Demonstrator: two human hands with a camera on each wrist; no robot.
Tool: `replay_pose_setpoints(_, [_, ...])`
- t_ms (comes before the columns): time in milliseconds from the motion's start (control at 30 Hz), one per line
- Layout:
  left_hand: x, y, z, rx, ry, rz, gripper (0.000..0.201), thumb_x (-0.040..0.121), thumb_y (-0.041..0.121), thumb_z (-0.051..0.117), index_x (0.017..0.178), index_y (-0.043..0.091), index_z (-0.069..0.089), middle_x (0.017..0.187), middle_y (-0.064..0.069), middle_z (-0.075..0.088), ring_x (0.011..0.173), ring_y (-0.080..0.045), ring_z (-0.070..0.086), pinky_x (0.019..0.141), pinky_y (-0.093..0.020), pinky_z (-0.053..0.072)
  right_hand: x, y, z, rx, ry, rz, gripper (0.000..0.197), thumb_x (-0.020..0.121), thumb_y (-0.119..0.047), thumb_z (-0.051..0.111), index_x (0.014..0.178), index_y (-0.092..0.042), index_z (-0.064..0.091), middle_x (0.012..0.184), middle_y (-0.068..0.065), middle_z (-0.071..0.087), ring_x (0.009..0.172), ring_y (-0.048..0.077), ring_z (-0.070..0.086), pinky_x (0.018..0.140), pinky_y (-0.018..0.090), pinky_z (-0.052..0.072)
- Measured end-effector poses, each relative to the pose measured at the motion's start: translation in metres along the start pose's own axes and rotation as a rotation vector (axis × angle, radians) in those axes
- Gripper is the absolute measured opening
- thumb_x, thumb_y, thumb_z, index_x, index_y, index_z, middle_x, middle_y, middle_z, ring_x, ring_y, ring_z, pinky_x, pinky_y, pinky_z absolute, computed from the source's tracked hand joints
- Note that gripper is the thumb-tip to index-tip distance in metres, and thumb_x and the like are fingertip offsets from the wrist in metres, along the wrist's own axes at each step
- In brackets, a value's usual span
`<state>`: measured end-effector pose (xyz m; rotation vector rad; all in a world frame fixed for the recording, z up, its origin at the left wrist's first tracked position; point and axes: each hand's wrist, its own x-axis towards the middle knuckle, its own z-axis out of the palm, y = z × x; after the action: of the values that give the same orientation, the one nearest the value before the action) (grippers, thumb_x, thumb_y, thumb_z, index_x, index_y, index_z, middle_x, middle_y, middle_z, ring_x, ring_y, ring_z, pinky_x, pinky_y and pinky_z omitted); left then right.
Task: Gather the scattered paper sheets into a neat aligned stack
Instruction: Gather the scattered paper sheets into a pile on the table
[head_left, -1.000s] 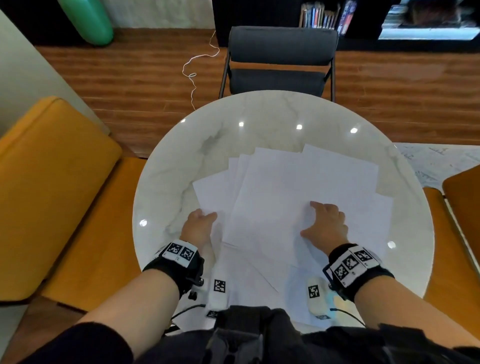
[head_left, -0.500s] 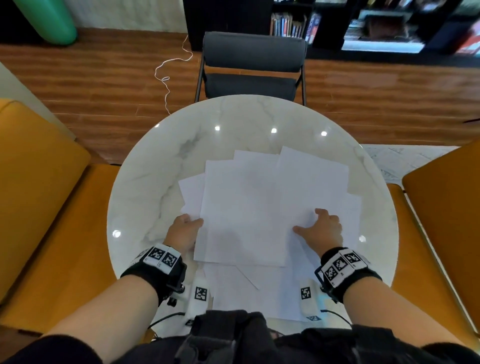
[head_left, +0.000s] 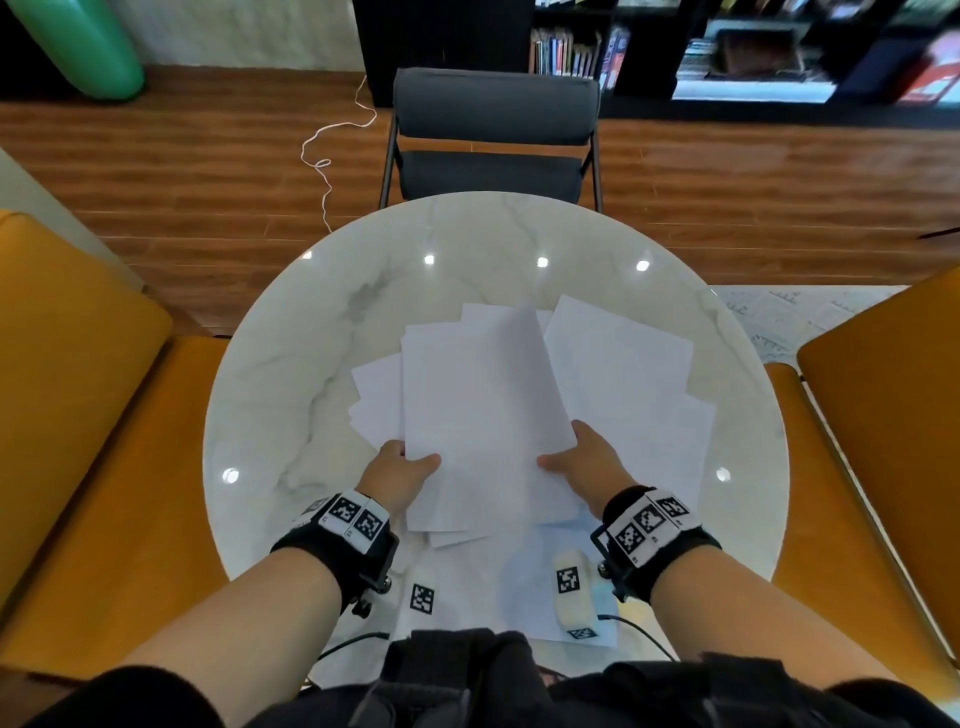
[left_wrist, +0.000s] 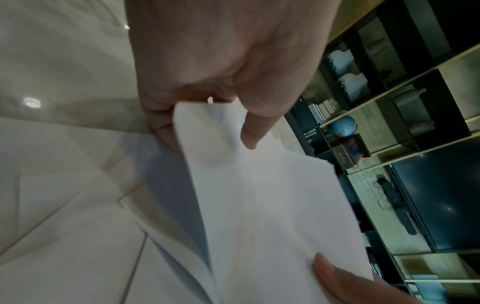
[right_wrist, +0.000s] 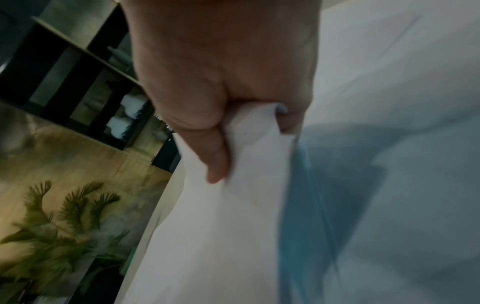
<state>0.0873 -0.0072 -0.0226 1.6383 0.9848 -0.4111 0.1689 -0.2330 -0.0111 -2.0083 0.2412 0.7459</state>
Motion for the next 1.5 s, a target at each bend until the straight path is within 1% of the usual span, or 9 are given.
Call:
replay_pose_setpoints(333, [0.005, -0.004, -0.026, -0.237, 0.118, -0.099, 0.078, 0.081, 0.065, 0.055, 0.14, 0.016, 0.039, 0.124, 0.008, 0.044, 0.128, -0.03, 0.046, 0.096, -0.032, 0.034, -0.016, 0.013, 0.006, 0.642, -0.314, 0.024, 0.048, 0.081, 0.002, 0.068, 0.126, -0.008, 0.055, 0.12, 0.021, 0.068, 0.111, 0.039, 0.065, 0.093, 0.052, 0.053])
replay_pose_setpoints(533, [0.009, -0.012, -0.034, -0.206, 0.24, 0.029, 0.042, 0.087, 0.054, 0.05, 0.077, 0.014, 0.054, 0.076, -0.011, 0.054, 0.063, -0.023, 0.051, 0.072, -0.032, 0.04, -0.009, 0.021, -0.007, 0.827, -0.192, 0.134, 0.061, 0.07, -0.004, 0.078, 0.126, -0.006, 0.056, 0.121, 0.022, 0.066, 0.111, 0.042, 0.063, 0.091, 0.057, 0.052])
replay_pose_setpoints(733, [-0.004, -0.001, -0.027, -0.354, -0.04, -0.101, 0.065, 0.073, 0.077, 0.049, 0.091, 0.015, 0.058, 0.079, -0.004, 0.061, 0.074, -0.019, 0.056, 0.075, -0.032, 0.046, -0.017, 0.024, -0.016, 0.179, -0.318, 0.255, 0.023, 0.078, 0.006, 0.069, 0.101, 0.004, 0.066, 0.106, 0.022, 0.071, 0.093, 0.034, 0.068, 0.081, 0.04, 0.056])
replay_pose_setpoints(833, [-0.001, -0.002, -0.03, -0.055, -0.018, -0.017, 0.063, 0.07, 0.043, 0.071, 0.119, 0.011, 0.049, 0.113, -0.011, 0.064, 0.1, -0.03, 0.063, 0.092, -0.046, 0.052, -0.021, 0.017, -0.023, -0.093, -0.4, 0.246, 0.016, 0.078, -0.005, 0.071, 0.094, -0.004, 0.066, 0.094, 0.013, 0.071, 0.081, 0.029, 0.069, 0.064, 0.033, 0.056])
replay_pose_setpoints(933, [-0.007, -0.001, -0.032, 0.197, 0.004, 0.04, 0.046, 0.087, 0.02, 0.059, 0.127, 0.007, 0.041, 0.12, -0.017, 0.058, 0.108, -0.035, 0.058, 0.093, -0.042, 0.05, -0.016, 0.01, -0.025, -0.021, -0.186, 0.121, 0.016, 0.082, -0.012, 0.072, 0.085, -0.011, 0.056, 0.08, 0.009, 0.065, 0.066, 0.022, 0.062, 0.054, 0.029, 0.048])
replay_pose_setpoints(1100, [-0.01, -0.002, -0.024, 0.095, -0.152, 0.025, 0.084, 0.07, 0.039, 0.076, 0.139, 0.013, 0.037, 0.136, -0.009, 0.055, 0.122, -0.03, 0.055, 0.104, -0.047, 0.044, -0.012, 0.006, -0.001, -0.065, -0.148, -0.003, 0.039, 0.082, -0.011, 0.065, 0.118, -0.009, 0.05, 0.112, 0.013, 0.063, 0.104, 0.032, 0.062, 0.09, 0.044, 0.054])
replay_pose_setpoints(1200, [-0.009, 0.0, -0.021, 0.156, -0.001, 0.081, 0.055, 0.083, 0.029, 0.067, 0.13, 0.006, 0.048, 0.126, -0.009, 0.059, 0.116, -0.029, 0.056, 0.101, -0.037, 0.044, -0.016, 0.003, 0.012, -0.029, -0.065, -0.031, 0.036, 0.083, -0.013, 0.062, 0.118, -0.01, 0.053, 0.115, 0.014, 0.064, 0.102, 0.03, 0.063, 0.093, 0.045, 0.052])
replay_pose_setpoints(1333, [-0.001, -0.004, -0.035, 0.04, 0.242, 0.071, 0.033, 0.085, 0.027, 0.063, 0.109, 0.004, 0.058, 0.114, -0.016, 0.064, 0.097, -0.031, 0.06, 0.09, -0.04, 0.051, -0.006, 0.006, -0.014, -0.204, 0.484, 0.138, 0.058, 0.079, -0.033, 0.07, 0.131, -0.022, 0.048, 0.137, 0.013, 0.046, 0.123, 0.033, 0.047, 0.102, 0.045, 0.04])
replay_pose_setpoints(1500, [0.01, -0.011, -0.043, -0.078, 0.259, 0.031, 0.043, 0.076, 0.037, 0.067, 0.111, 0.013, 0.061, 0.116, -0.015, 0.067, 0.103, -0.036, 0.063, 0.095, -0.052, 0.051, 0.003, 0.024, -0.046, -0.25, 0.499, 0.371, 0.086, 0.071, -0.033, 0.074, 0.143, -0.024, 0.027, 0.149, 0.016, 0.023, 0.137, 0.037, 0.022, 0.112, 0.054, 0.026])
